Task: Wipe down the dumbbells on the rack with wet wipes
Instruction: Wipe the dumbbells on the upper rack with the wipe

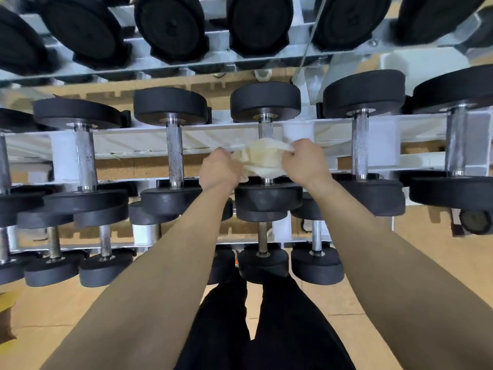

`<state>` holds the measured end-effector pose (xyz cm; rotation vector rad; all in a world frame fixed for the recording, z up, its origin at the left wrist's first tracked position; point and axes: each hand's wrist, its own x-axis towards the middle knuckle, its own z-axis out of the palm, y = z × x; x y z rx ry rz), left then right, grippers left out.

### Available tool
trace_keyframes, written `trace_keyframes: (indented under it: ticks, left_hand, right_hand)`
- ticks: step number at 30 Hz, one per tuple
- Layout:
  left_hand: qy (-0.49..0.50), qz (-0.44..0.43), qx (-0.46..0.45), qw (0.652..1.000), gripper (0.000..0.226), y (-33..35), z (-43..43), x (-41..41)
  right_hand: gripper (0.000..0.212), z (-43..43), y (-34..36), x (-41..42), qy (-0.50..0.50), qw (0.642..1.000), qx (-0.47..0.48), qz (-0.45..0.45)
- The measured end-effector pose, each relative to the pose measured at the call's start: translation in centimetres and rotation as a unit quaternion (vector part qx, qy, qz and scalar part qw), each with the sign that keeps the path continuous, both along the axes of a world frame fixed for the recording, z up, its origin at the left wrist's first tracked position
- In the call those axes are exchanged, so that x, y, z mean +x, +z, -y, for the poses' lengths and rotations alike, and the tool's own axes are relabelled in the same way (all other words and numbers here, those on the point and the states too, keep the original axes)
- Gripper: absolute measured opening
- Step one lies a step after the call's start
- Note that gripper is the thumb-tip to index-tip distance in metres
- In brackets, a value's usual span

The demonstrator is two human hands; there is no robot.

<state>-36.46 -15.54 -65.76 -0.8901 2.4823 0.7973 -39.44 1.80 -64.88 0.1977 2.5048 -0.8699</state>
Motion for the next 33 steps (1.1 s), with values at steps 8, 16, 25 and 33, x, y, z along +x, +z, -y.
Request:
trace_keyframes:
  ticks: [8, 16, 25, 33]
  left_hand:
    - [0.106, -0.137, 0.372, 0.912, 0.012, 7.0, 1.8, 4.4]
    - [0.133, -0.020, 0.673, 0.728, 0.036, 10.1, 0.4, 6.8]
    - [0.050, -0.082, 0.477, 0.874, 0.026, 12.4, -4.7, 5.3]
    - [0.112, -0.123, 0.357, 0.919, 0.024, 12.5, -14.7, 2.7]
  right_hand:
    - [0.065, -0.9, 6.8, 5.8, -0.292, 0.886, -0.357, 0.045]
    - [0.023, -2.6, 12.0, 9.7, -0.354, 0.814, -0.457, 0.052]
    - [0.027, -7.2, 12.8, 9.0, -0.376, 0.863, -0.339, 0.010]
    - [0.021, -15.3, 12.0, 5.9, -0.295, 0.924, -0.238, -0.054]
